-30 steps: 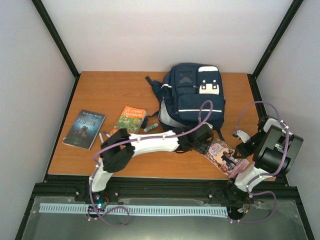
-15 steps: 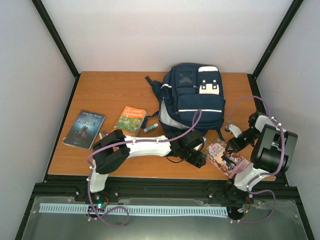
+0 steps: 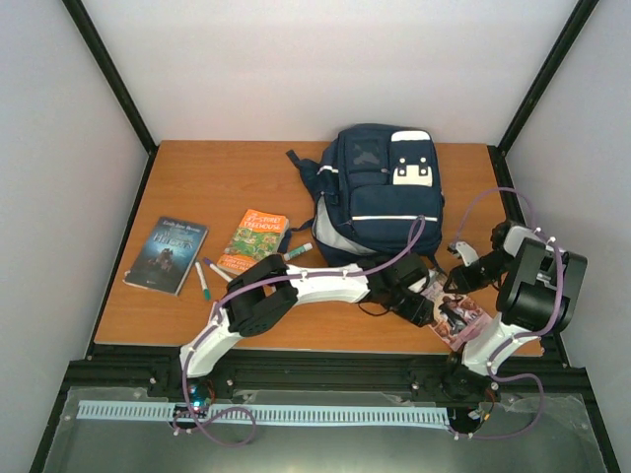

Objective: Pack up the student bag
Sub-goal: Adjust the book at the center of the board, then pick up the book from the center of the board.

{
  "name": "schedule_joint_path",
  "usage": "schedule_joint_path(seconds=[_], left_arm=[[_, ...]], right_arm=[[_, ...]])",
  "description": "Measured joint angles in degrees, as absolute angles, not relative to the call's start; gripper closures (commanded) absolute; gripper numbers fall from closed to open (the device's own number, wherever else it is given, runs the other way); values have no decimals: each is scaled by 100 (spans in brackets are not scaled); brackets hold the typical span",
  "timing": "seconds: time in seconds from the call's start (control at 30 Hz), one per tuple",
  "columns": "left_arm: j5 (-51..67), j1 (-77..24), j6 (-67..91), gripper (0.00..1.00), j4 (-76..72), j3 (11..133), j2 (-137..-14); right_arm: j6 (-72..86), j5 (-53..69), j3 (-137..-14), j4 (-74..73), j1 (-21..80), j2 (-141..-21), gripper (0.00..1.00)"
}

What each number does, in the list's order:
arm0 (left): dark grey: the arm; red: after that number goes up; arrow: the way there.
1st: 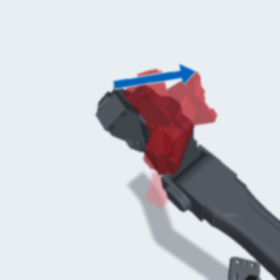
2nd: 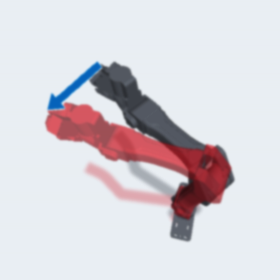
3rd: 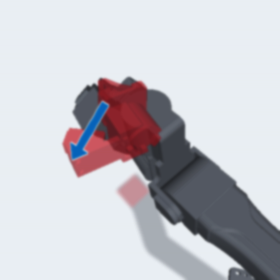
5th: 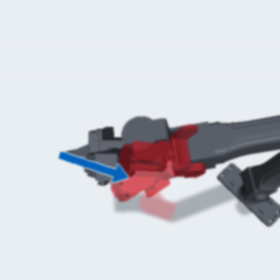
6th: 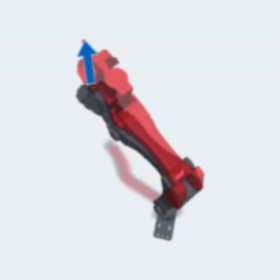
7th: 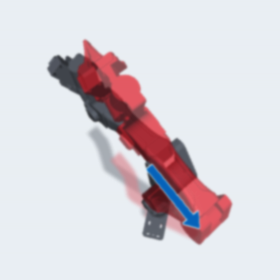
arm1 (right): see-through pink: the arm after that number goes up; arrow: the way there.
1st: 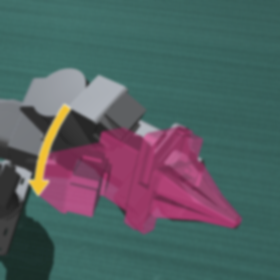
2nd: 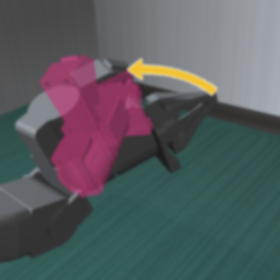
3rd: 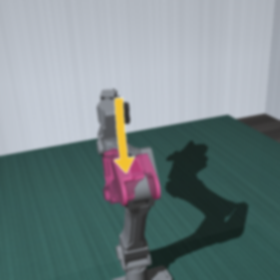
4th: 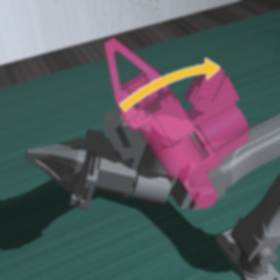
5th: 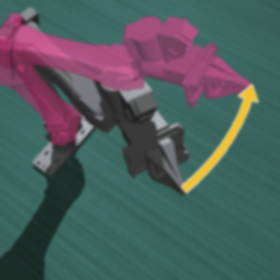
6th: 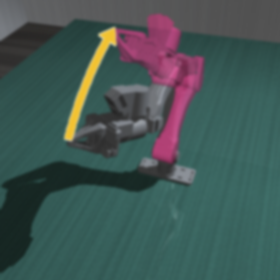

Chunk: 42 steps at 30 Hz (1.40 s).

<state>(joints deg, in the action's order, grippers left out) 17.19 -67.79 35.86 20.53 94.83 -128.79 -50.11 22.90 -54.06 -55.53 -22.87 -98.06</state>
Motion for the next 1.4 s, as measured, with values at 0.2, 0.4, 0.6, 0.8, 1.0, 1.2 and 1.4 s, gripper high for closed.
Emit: schedule_joint_path(seconds=[0.2,0.4,0.6,0.8,1.0,1.2,1.4], left_arm=[[1531,-6720,3592,25,2305,10407,-13434],[1282,-6414,3564,25,2377,11120,-13872],[1334,-5776,3208,25,2528,11607,-14158],[1374,-5535,2969,25,2456,10298,-13277],[1704,-5625,3249,25,2051,8945,-12254],[1837,-5817,3815,25,1734,8635,-12121],[1929,-6016,4558,28,1365,8591,-12256]], right_arm=[[-4790,2248,-5470,-5413,-2541,-9830,58],[-4777,2049,-5290,-5288,-2676,-9574,50],[-4823,2032,-5146,-5419,-2709,-9426,48],[-4840,2010,-5127,-5804,-3096,-9253,48],[-4838,2071,-5321,-5918,-3304,-8976,50],[-4764,2327,-5328,-5870,-3301,-9048,56],[-4659,2574,-5376,-5693,-3301,-9467,65]])
